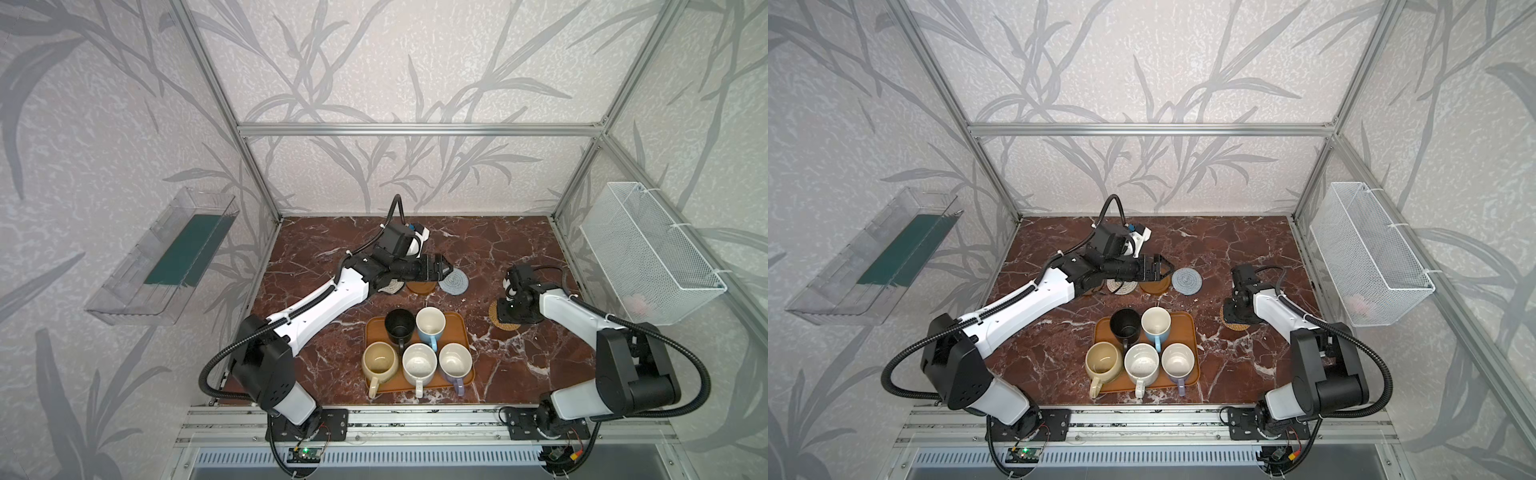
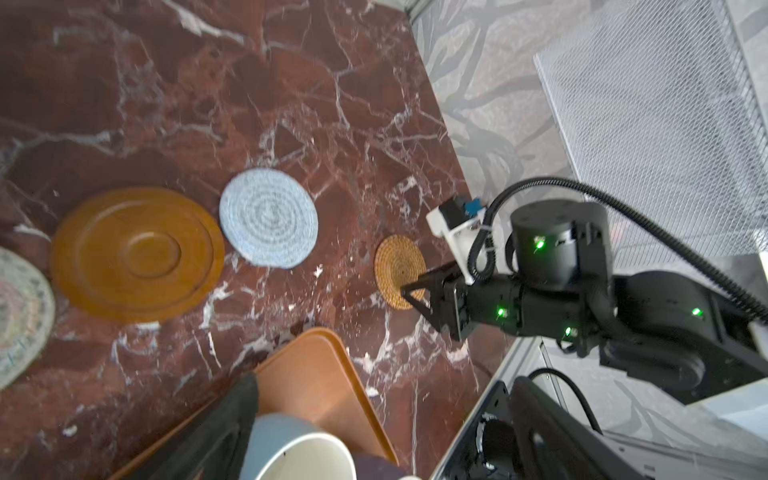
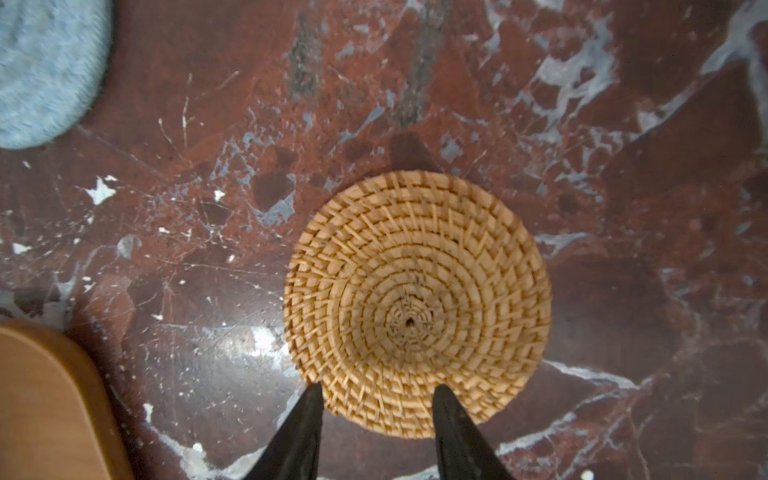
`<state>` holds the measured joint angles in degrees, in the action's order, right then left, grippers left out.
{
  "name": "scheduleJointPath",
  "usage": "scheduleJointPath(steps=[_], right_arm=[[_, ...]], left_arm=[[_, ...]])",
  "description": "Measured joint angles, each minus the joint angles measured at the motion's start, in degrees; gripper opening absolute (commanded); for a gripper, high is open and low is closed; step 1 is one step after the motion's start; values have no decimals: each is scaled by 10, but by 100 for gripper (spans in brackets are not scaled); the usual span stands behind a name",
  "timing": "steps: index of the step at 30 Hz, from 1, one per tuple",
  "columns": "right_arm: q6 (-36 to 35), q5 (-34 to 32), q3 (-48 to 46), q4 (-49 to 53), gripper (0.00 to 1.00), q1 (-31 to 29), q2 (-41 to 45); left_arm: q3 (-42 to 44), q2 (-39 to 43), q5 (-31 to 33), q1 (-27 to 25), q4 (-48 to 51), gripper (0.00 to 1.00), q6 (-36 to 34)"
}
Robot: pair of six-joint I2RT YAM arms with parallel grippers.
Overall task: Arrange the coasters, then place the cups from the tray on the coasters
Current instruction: 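Slide tan rattan coaster with right gripper toward the pale blue coaster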
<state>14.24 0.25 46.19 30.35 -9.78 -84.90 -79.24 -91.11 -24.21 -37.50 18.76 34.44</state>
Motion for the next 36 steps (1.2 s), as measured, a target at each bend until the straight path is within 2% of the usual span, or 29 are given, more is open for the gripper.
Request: scheduleJointPath(steps=[7, 17, 36], right_arm=[[-8, -3, 21, -3, 40, 0, -43], [-12, 3, 70, 2, 39, 0, -98], [-31, 19, 255, 42, 37, -13, -245]], left_arm=[[11, 1, 30, 1, -17, 96, 10], [34, 1, 35, 2, -21, 96, 21], [34, 0, 33, 2, -30, 96, 27]])
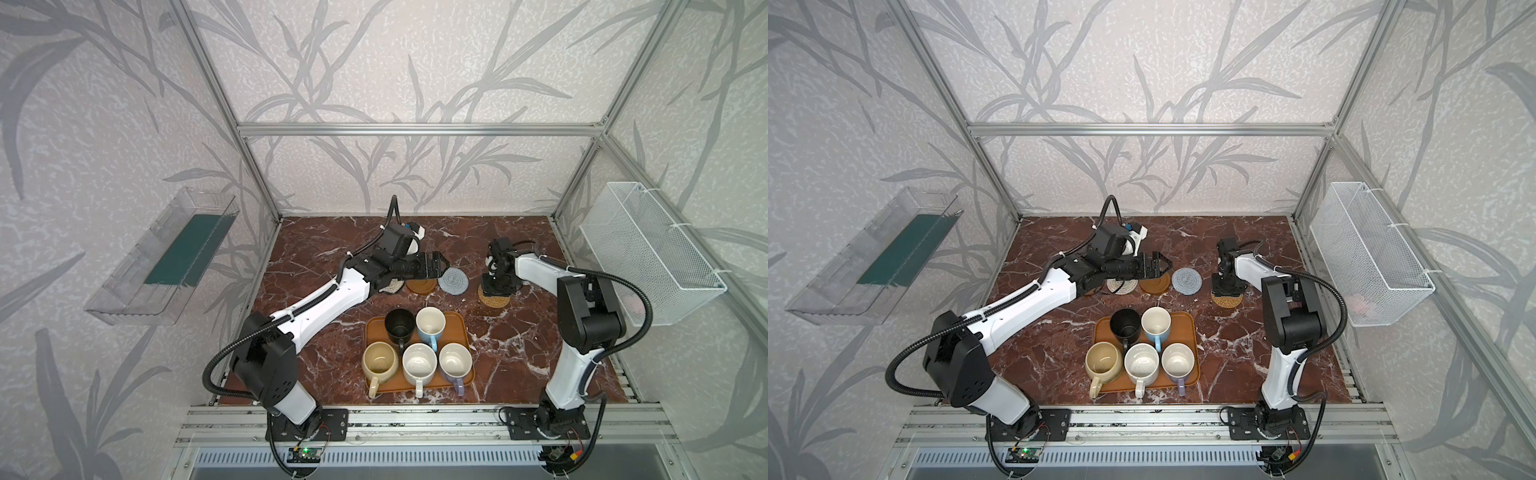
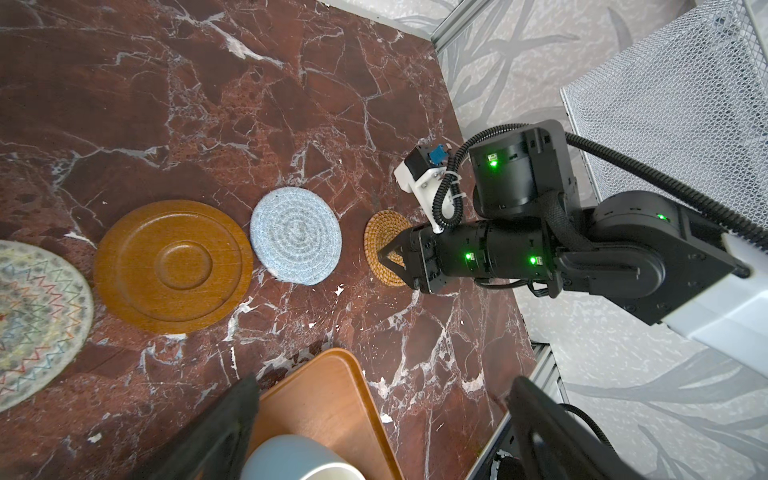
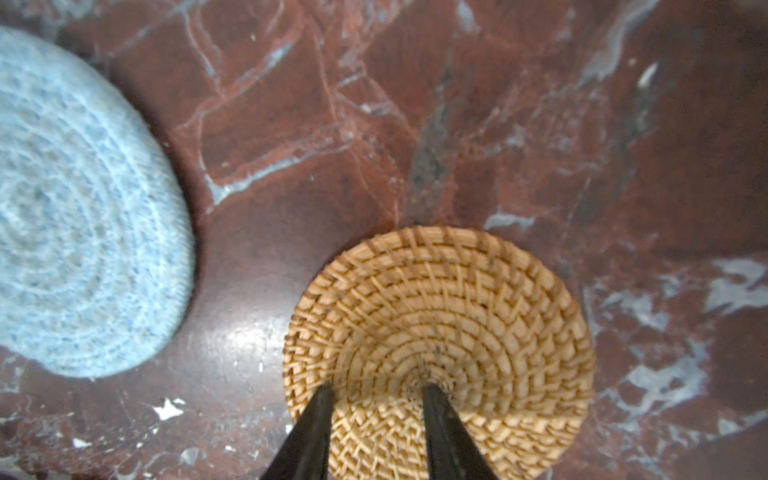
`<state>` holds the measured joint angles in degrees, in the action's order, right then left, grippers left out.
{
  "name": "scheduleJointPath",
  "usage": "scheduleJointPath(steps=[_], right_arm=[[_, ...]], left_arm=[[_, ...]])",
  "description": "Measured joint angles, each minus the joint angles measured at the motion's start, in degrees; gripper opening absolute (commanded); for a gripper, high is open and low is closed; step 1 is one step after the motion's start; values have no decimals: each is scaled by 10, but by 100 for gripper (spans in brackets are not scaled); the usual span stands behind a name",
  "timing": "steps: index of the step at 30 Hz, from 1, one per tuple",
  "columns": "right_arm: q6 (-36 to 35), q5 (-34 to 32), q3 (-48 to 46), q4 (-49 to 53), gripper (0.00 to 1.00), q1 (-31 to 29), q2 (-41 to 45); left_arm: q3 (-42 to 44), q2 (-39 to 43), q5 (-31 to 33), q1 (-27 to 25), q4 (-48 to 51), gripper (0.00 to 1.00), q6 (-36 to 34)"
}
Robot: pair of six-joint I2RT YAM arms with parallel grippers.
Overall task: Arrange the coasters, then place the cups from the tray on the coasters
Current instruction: 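Slide tan rattan coaster with right gripper toward the pale blue coaster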
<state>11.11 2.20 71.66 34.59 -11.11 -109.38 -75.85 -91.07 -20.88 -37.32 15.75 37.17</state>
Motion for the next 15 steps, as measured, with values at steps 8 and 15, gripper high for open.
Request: scheduleJointPath(steps=[8, 15], right_arm=[[-1, -3, 64, 21, 37, -11, -44], [-3, -11, 119, 40, 37, -13, -81]], left_arm=[[0, 0, 0, 0, -7, 96, 0], [10, 0, 0, 1, -11, 96, 0]])
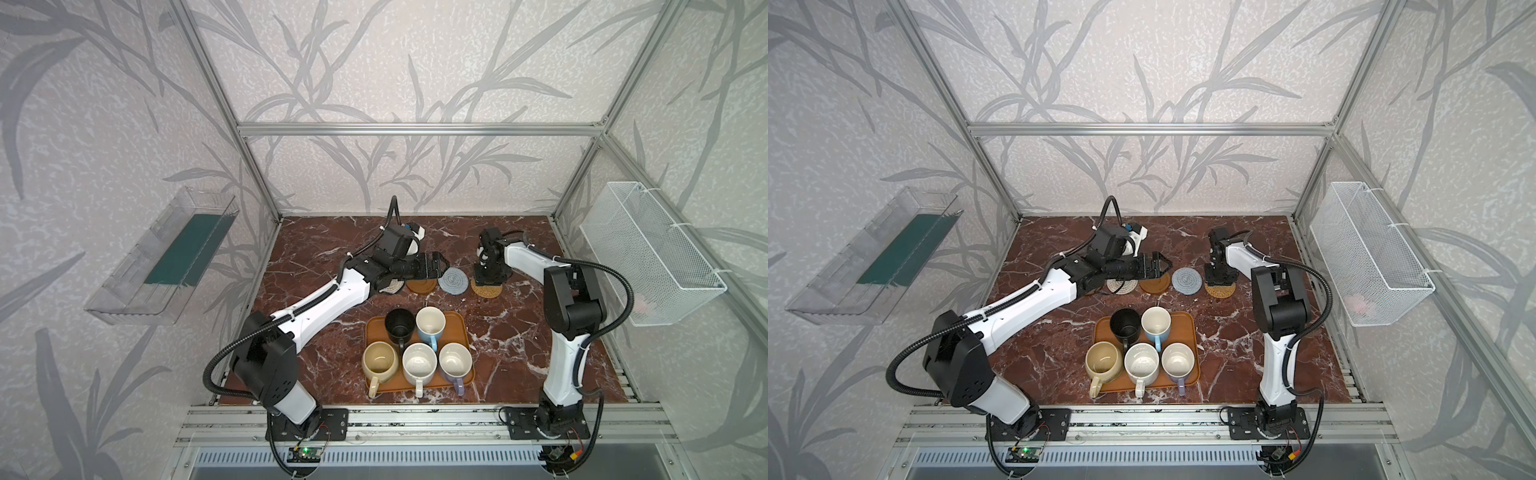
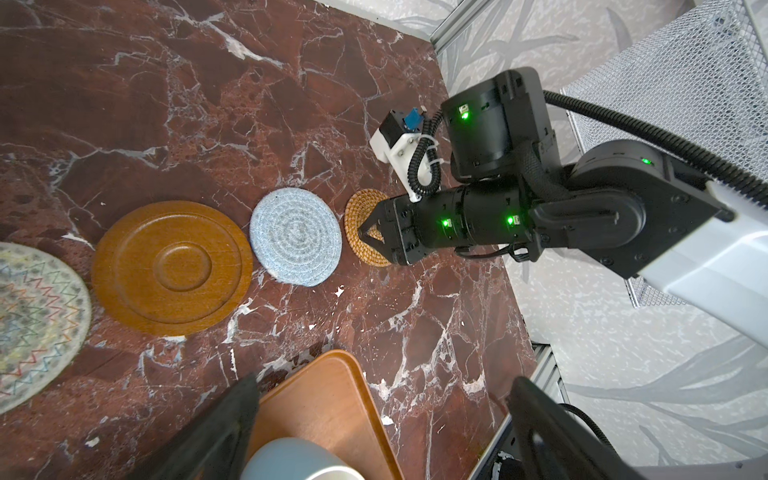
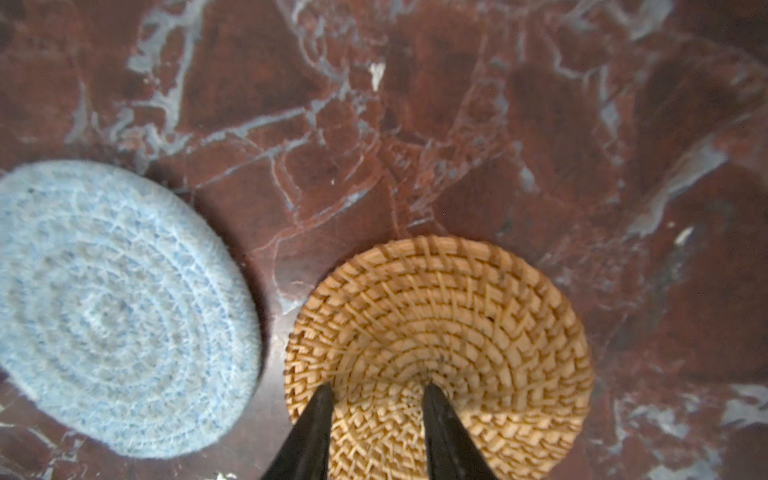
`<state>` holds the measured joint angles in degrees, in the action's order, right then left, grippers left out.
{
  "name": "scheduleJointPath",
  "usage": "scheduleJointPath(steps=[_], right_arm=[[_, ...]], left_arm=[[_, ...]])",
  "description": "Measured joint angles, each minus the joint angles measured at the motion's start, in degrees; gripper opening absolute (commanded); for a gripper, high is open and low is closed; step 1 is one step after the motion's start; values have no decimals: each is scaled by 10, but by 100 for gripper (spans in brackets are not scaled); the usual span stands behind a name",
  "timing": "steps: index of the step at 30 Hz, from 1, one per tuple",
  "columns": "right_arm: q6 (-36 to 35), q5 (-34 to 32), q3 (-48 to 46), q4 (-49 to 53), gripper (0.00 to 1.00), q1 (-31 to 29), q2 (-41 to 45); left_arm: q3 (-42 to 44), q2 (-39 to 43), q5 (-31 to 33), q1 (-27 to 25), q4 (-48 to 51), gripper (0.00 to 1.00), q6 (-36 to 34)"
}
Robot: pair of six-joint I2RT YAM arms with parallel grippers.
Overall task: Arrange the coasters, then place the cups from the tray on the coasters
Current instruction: 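Slide tan rattan coaster with right gripper toward the pale blue coaster, then raise right gripper off rattan coaster while left gripper moves over black mug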
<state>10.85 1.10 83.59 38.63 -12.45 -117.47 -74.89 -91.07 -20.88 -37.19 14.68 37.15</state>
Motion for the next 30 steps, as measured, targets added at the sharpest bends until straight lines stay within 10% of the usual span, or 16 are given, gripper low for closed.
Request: scheduleJointPath(steps=[30], right_arm=[[-22, -35, 37, 27, 53, -10, 18]], left_arm=[[25, 27, 11, 6, 0, 97, 0]])
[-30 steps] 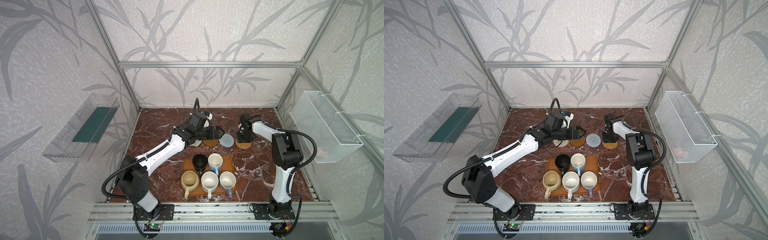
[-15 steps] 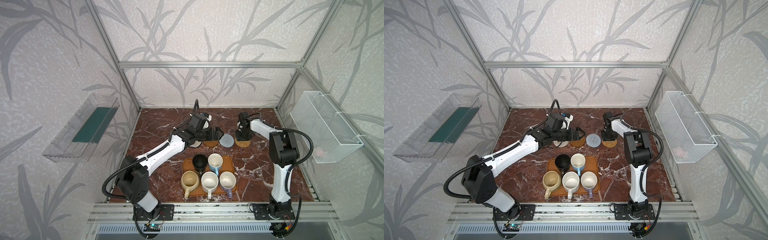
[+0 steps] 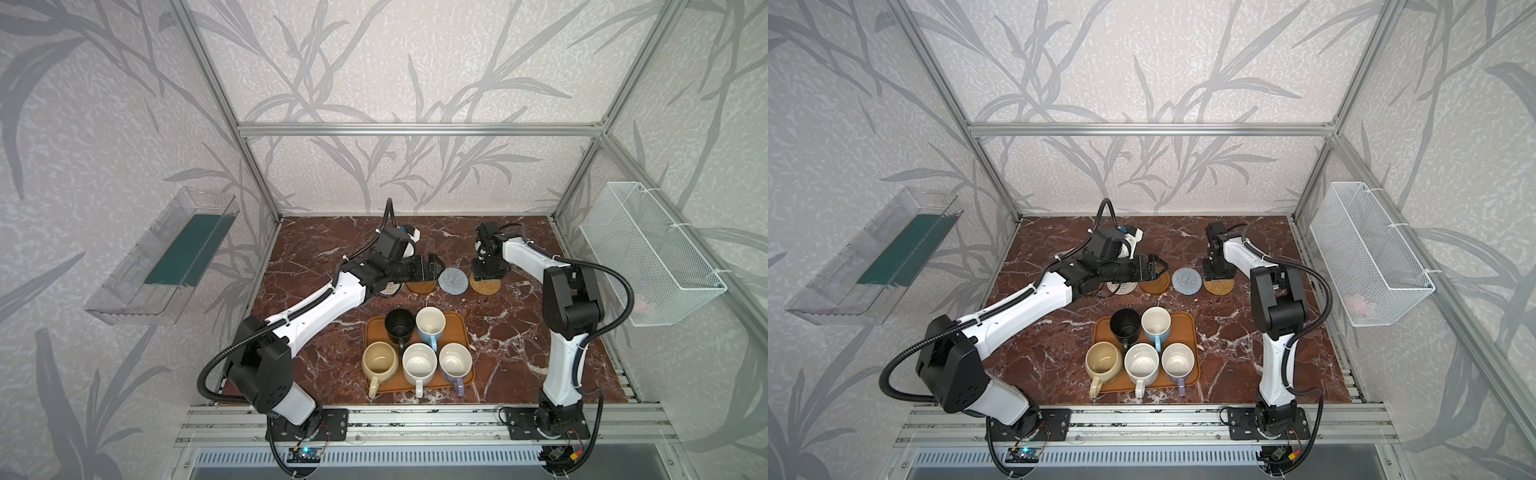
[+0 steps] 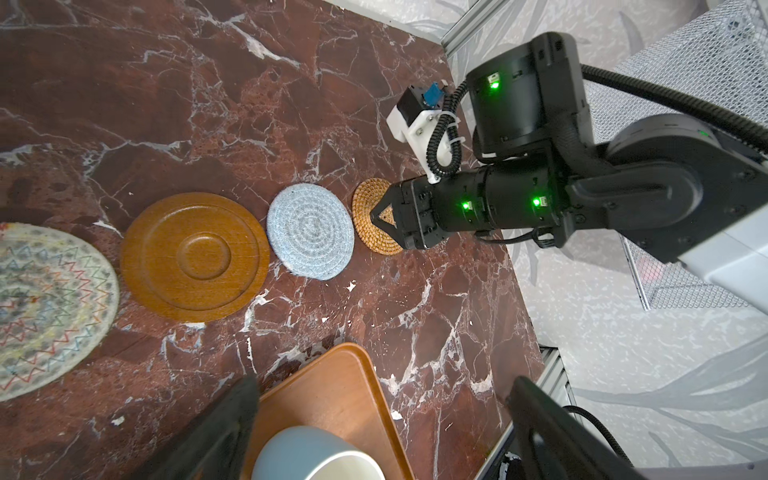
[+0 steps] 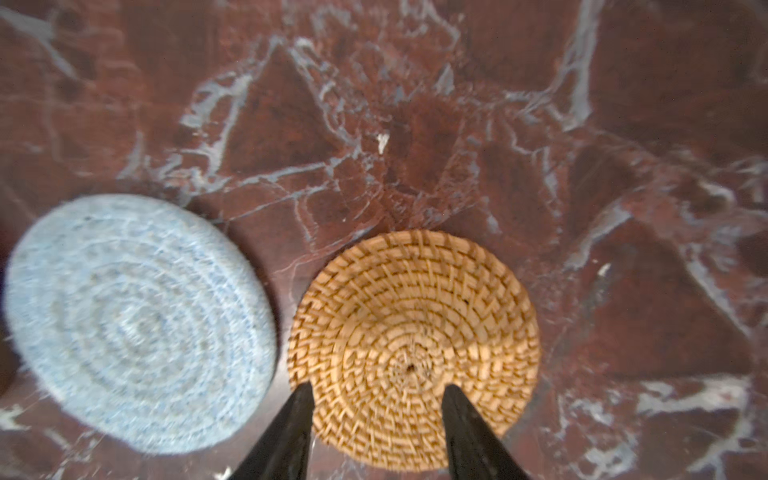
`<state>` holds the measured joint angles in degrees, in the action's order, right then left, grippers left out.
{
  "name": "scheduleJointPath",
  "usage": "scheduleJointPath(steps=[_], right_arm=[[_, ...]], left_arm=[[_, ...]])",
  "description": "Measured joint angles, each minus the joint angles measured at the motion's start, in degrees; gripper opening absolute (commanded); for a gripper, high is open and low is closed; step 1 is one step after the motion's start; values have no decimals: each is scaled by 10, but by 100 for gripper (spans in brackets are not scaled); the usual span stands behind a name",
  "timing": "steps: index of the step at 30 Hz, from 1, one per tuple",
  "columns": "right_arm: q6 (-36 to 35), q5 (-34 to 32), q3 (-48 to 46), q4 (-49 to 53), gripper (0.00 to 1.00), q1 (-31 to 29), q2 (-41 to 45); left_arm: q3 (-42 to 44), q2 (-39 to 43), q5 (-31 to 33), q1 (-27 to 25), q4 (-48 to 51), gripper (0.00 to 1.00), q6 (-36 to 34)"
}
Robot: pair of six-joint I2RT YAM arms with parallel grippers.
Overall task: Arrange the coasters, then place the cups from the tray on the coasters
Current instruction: 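Raise right gripper off rattan coaster while left gripper moves over black mug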
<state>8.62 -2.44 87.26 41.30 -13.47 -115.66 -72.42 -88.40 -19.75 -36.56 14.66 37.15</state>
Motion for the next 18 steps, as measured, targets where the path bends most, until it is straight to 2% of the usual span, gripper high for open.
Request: scheduleJointPath(steps=[1, 4, 6, 7, 14, 18], right_arm=[[-2, 0, -4, -2, 57, -1, 17], [-7, 5, -16, -7, 78, -5, 69], [-12, 9, -24, -8, 88, -10, 109], [-14, 9, -31, -9, 99, -12, 131], [-26, -6, -145, -45, 99, -38, 323], [-26, 7, -213, -54, 99, -37, 403]], left_arm=[[1, 5, 2, 0, 0, 97, 0], [6, 23, 6, 0, 1, 96, 0], [10, 36, 8, 0, 3, 98, -2], [13, 43, 9, 0, 5, 99, -3], [32, 105, 19, 3, 39, 99, -15], [68, 146, 28, 3, 51, 99, 0]])
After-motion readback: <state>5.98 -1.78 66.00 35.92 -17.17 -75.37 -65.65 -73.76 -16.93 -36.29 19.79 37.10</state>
